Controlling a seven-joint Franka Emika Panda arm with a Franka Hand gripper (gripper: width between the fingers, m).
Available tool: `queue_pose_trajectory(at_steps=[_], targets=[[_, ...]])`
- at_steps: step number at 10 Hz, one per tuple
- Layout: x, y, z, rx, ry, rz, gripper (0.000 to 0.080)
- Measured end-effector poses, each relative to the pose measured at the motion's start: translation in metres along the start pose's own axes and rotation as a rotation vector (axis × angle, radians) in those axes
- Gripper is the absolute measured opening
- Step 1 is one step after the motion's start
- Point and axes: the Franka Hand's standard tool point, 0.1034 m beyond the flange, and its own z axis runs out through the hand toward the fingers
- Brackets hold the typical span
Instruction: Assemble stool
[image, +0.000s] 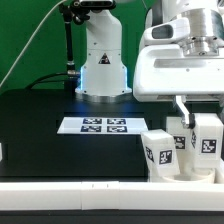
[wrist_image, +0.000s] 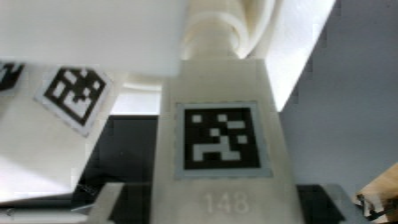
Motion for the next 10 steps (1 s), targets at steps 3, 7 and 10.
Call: queue_pose_trajectory(at_steps=[3,7,10], targets=[[-0.0025,0.0,0.002,-0.001,0.002,-0.004,0.0338],[-0.0019,0.0002,0.0025,-0.001,0.005,-0.01,0.0338],[-0.0013,-0.0014,0.0004,0.002,-0.009,-0.009,0.0559]])
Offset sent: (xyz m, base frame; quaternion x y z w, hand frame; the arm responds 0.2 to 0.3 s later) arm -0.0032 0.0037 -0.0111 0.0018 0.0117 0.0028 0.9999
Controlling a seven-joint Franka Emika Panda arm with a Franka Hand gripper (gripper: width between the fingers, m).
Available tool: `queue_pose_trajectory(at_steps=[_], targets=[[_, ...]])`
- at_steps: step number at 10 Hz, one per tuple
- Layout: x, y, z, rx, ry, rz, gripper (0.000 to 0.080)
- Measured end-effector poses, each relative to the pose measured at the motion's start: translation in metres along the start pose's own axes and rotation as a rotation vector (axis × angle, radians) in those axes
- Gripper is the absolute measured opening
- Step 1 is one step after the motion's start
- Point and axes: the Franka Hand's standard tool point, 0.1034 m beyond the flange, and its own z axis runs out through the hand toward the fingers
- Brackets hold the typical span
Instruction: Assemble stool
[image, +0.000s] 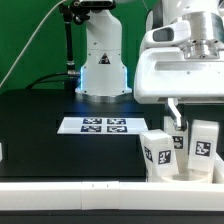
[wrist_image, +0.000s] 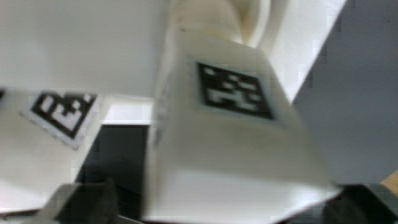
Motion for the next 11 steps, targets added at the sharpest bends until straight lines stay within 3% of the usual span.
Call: queue_pose_trajectory(at_steps=[1,3,6,11], targets=[[0.002,0.001,-0.001,0.0,0.003,-0.001,0.0629],[0.011,0.005,-0.009,0.003,-0.006,0.009,0.0645],[0.043,0.013,-0.027,0.018,-0.046,0.017,0.0648],[0.041,0.016,-0.025,0.011,-0.056,0.072,0.0648]])
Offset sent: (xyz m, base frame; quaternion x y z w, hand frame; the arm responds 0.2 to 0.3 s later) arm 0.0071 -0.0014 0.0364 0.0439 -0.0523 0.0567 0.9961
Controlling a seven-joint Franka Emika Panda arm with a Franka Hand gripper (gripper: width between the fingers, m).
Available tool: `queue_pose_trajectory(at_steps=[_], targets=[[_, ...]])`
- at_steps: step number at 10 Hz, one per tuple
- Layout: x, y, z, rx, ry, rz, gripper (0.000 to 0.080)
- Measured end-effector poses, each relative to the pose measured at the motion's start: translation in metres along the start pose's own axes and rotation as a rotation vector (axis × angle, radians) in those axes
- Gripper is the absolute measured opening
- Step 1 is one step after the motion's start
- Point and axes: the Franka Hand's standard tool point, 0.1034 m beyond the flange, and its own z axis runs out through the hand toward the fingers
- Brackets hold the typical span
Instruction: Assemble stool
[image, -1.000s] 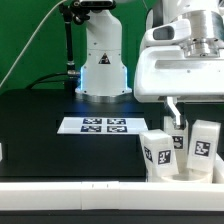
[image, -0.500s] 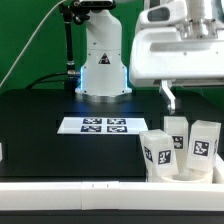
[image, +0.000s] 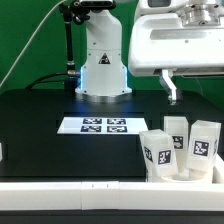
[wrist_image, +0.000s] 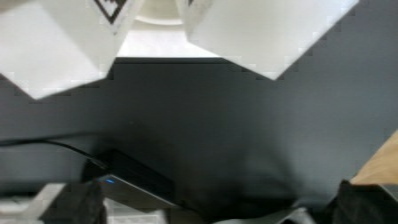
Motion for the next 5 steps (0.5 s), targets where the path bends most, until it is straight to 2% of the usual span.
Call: queue_pose_trajectory(at_steps=[1,2,5], targets=[[-0.0004,0.006,-0.0023,-0.004,-0.022,0.094,0.0648],[-0.0094,0.0014,-0.004,-0.002,-0.155,0.173,0.0648],[-0.0099,0.0063,-0.0074,0.001,-0.376,0.192,0.0648]])
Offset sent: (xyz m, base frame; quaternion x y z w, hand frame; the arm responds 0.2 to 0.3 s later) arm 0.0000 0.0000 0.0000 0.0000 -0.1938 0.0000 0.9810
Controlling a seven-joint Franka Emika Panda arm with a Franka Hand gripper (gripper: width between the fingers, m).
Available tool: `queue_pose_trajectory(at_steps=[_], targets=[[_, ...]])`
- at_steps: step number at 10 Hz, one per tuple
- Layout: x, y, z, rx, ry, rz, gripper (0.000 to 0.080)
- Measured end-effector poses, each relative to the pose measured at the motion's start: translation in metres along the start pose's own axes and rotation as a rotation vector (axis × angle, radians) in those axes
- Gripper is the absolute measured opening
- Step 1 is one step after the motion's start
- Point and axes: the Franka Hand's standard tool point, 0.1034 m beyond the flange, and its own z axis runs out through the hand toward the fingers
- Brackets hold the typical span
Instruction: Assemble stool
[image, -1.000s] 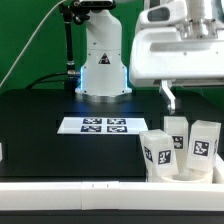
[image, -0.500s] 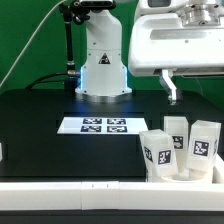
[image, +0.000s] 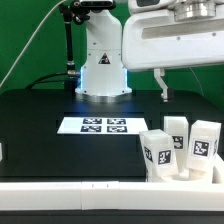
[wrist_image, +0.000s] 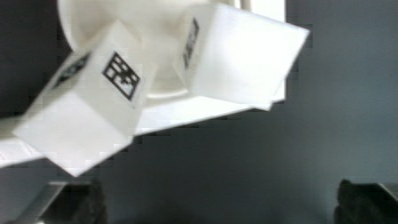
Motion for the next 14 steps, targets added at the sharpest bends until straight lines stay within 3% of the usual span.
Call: queue_pose_trajectory(at_steps=[2,3,5,8,9,11,14], targets=[[-0.002,0.005,-0.001,-0.007,-0.106,0.014,0.0648],[0.0,0.006,-0.001,-0.008,-0.106,0.027,0.0648],[-0.001,0.014,0.001,-0.034,-0.131,0.259,0.0648],[-0.002,0.014,0.003,-0.039,-0.134,0.26,0.0648],[-0.002,0.011,0.006,-0.07,-0.16,0.39,0.0648],[0.02,-0.005,0.024,-0.127,-0.168,0.449,0.0648],[0.023,-0.006,0.027,-0.128,-0.161,0.442,0.0648]])
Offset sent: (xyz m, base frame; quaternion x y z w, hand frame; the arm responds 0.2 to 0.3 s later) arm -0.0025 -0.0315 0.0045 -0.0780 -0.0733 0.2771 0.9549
